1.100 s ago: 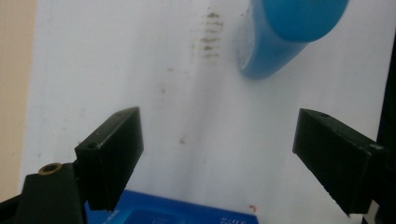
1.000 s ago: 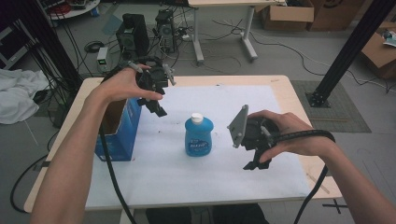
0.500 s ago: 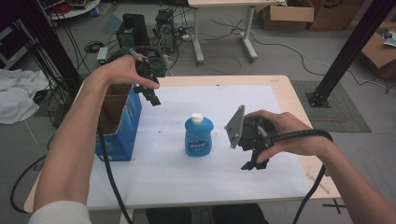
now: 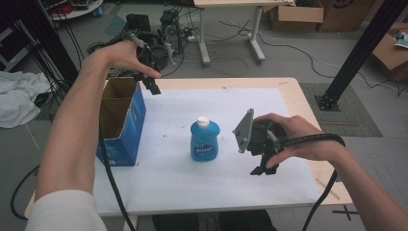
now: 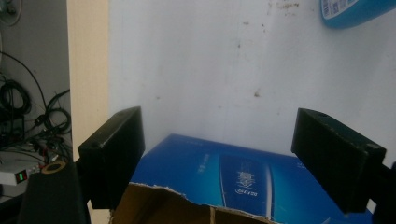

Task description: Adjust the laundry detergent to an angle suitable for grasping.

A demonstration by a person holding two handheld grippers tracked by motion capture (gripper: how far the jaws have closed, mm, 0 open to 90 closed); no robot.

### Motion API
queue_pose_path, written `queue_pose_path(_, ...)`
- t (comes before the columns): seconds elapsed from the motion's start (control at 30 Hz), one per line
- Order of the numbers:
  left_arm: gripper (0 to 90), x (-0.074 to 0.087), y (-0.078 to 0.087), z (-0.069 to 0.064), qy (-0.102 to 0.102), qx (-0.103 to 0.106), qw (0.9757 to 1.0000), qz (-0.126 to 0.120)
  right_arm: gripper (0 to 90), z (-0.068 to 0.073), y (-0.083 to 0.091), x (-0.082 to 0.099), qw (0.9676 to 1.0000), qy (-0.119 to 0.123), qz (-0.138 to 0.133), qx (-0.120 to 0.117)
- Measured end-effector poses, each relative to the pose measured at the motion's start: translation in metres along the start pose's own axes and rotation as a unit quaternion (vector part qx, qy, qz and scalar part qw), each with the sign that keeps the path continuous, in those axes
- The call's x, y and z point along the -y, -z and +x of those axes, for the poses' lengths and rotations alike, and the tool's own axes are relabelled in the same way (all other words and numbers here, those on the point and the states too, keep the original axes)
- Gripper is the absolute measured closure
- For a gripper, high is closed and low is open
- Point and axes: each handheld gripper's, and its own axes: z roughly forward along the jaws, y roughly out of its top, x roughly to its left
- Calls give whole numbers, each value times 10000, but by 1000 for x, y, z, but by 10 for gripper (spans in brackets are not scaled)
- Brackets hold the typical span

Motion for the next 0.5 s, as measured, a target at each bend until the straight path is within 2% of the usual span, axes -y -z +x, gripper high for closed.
queue_pose_path(0.1, 180, -5, 3, -1, -57, -31, 9999, 97, 196, 1, 1, 0, 10000, 6, -23, 7)
queue_pose_path(0.27, 180, -12, 6, -3, -100, -75, 9999, 68, 196, 3, 1, 2, 10000, 6, -26, -10)
queue_pose_path(0.5, 180, -14, 3, 2, -44, -100, 9999, 85, 197, 3, 2, 3, 10000, -6, -13, 2)
